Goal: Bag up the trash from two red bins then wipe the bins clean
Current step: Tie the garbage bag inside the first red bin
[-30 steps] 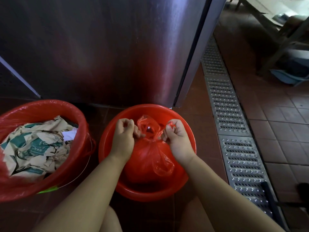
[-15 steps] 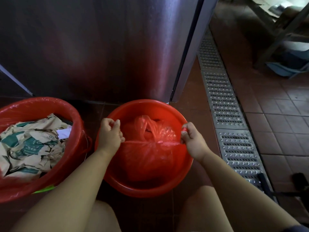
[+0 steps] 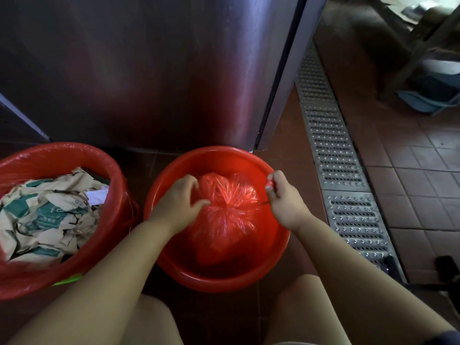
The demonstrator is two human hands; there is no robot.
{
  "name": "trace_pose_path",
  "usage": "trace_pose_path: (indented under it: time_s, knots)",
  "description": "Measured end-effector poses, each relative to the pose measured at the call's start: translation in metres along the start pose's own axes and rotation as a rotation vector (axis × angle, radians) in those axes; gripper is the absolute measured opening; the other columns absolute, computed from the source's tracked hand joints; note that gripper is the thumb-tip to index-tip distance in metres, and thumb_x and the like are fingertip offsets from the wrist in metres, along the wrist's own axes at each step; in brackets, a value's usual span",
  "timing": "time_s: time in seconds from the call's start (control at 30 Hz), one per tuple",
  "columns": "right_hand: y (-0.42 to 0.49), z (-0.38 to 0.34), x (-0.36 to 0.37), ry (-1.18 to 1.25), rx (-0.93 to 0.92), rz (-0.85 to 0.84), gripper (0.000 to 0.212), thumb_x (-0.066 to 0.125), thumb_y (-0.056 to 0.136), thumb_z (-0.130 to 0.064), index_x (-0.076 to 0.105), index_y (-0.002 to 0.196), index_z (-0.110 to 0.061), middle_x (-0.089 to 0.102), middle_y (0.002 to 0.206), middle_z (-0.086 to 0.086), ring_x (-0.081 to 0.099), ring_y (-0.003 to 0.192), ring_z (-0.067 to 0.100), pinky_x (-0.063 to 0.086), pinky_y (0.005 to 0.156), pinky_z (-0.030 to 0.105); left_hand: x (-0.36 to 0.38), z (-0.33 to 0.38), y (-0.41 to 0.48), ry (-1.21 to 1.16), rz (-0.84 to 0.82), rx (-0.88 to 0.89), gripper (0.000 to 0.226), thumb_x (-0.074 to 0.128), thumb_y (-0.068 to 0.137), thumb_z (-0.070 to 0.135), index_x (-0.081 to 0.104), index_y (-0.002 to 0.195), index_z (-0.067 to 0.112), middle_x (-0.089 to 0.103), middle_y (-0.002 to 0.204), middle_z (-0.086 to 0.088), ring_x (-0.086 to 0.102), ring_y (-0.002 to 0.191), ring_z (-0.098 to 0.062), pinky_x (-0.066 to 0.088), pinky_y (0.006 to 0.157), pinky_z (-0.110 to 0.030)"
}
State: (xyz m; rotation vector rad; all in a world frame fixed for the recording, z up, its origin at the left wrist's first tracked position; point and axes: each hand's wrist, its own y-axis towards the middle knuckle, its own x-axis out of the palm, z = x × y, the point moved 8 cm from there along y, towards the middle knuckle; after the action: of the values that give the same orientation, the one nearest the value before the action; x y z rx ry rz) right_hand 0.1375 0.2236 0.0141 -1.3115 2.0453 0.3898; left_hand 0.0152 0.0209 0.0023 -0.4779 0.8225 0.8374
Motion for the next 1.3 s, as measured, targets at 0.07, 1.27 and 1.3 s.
trace_pose_path:
  time_s: [0.07, 1.27, 1.3]
  knots:
    - [0.0, -0.006, 0.011, -0.139, -0.061, -0.096, 0.014, 0.051, 0.096, -0.025, 0.044, 0.106, -0.019, 0.054, 0.097, 0.0, 0.052, 0.085, 0.019, 0.041, 0.077, 0.033, 0.018, 0.011, -0.006, 0.313, -0.137, 0.14, 0.04, 0.065, 0.083, 0.043, 0.052, 0.112, 0.019, 0.047, 0.109, 0.0, 0.044, 0.104, -0.019, 0.042, 0.088, -0.029]
    - [0.0, -0.095, 0.007, 0.027, -0.125, -0.043, 0.035, 0.066, 0.088, -0.016, 0.062, 0.122, -0.019, 0.064, 0.118, -0.002, 0.057, 0.107, 0.013, 0.041, 0.092, 0.02, -0.055, 0.078, -0.004, -0.205, 0.094, 0.052, 0.021, 0.071, 0.078, 0.01, 0.071, 0.096, 0.02, 0.07, 0.095, 0.007, 0.063, 0.09, -0.004, 0.046, 0.083, -0.015]
    - [-0.001, -0.103, 0.005, 0.024, -0.153, -0.042, 0.035, 0.066, 0.088, -0.015, 0.062, 0.123, -0.018, 0.064, 0.119, -0.002, 0.057, 0.108, 0.013, 0.04, 0.092, 0.019, -0.061, 0.081, -0.007, -0.215, 0.111, 0.065, 0.022, 0.071, 0.079, 0.008, 0.07, 0.098, 0.018, 0.07, 0.096, 0.007, 0.063, 0.091, -0.004, 0.045, 0.084, -0.014]
